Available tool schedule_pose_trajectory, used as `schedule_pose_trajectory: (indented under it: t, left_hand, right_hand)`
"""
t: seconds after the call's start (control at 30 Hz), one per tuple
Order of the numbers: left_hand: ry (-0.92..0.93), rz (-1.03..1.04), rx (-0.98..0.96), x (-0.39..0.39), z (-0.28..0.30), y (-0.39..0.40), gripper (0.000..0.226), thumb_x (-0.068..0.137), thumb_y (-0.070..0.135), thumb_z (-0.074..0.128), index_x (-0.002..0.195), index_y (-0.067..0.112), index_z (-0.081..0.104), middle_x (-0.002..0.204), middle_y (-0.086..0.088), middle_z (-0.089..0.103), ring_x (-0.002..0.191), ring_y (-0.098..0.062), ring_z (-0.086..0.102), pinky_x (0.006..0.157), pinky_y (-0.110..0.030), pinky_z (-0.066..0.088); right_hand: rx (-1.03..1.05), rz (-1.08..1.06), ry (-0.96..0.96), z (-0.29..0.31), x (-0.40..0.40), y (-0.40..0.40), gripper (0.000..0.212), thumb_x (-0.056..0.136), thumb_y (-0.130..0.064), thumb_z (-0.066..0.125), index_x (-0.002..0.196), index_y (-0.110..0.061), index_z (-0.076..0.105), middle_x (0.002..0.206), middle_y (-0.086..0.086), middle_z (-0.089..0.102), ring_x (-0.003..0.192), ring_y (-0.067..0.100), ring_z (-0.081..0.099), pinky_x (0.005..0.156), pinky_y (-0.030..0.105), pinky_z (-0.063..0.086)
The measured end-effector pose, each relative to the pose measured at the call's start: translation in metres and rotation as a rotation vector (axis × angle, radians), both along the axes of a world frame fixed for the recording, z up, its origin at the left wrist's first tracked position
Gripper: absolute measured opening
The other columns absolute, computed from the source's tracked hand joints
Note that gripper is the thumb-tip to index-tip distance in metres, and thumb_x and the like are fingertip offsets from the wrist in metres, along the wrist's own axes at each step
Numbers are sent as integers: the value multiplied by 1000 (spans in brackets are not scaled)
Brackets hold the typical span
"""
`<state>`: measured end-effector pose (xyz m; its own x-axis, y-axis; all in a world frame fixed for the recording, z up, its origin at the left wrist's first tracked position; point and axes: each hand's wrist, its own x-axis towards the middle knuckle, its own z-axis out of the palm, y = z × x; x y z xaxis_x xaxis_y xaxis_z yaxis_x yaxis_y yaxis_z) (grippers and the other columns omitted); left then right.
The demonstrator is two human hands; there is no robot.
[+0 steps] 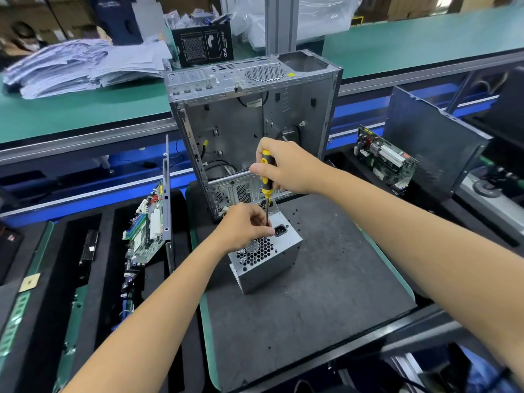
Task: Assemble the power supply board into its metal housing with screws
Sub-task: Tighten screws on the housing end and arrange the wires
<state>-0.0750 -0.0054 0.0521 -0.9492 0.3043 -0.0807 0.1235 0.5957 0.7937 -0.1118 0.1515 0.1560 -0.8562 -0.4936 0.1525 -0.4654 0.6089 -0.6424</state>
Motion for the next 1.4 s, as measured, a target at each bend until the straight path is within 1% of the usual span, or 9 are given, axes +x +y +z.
schedule_pose_trajectory:
  t: [0.17,0.37,0.47,0.57,0.7,0.8,0.97,1.23,1.4]
  left_hand:
    - [-14,-36,10,5,-5,0,24,76,19,81,62,18,61,65,-6,70,50,-6,57,50,-19,46]
    - [-32,-74,2,8,-8,3,16,73,19,81,68,17,66,60,6,67,52,-4,56,52,-18,45]
    - [-11,-106,-55,11,-10,6,14,72,21,80,68,19,68,59,10,66,54,2,54,54,-11,40]
    - [16,-129,-117,14,-12,8,18,72,24,82,66,22,65,60,14,62,58,6,54,55,-8,38]
    - [50,-160,-207,14,-15,11,25,72,29,82,60,27,60,74,7,68,65,2,55,58,-14,43]
    - [35,-153,-258,13,-15,13,22,73,31,80,63,21,62,81,-1,70,72,-11,58,64,-28,49]
    - [66,-164,-249,14,-14,12,24,74,26,80,62,26,59,76,4,69,63,-1,54,58,-17,43]
    - [63,-146,-197,15,-15,13,13,76,20,77,74,15,66,79,6,69,75,-12,61,71,-30,52]
    - [27,-154,-179,13,-14,13,15,75,18,78,69,19,64,79,0,70,69,-11,60,68,-30,51]
  right_hand:
    - [114,55,-1,5,2,2,21,92,-32,62,84,-15,52,62,-4,66,49,6,65,49,19,52]
    - [234,168,14,12,9,2,22,85,-29,71,78,-15,57,66,2,67,50,7,66,52,16,50]
    - [271,193,15,13,13,0,21,82,-28,73,75,-15,58,60,-2,67,50,8,66,53,11,45]
    - [357,234,-18,13,16,0,20,81,-28,74,74,-16,60,63,-2,69,53,6,67,61,25,54]
    - [457,292,-9,13,19,-1,13,78,-26,75,75,-20,64,60,-5,67,56,7,65,59,24,51]
    - [491,306,27,12,21,-1,12,78,-28,75,77,-21,66,66,-4,66,62,10,63,58,22,47]
    - [494,309,45,12,21,1,12,80,-29,74,77,-21,66,69,-2,67,63,8,59,59,21,45]
    - [493,272,55,9,20,0,17,84,-33,69,81,-17,65,74,0,68,66,11,62,60,23,45]
    - [550,307,59,13,21,2,10,83,-25,64,84,-15,63,75,-11,54,71,12,55,71,37,52]
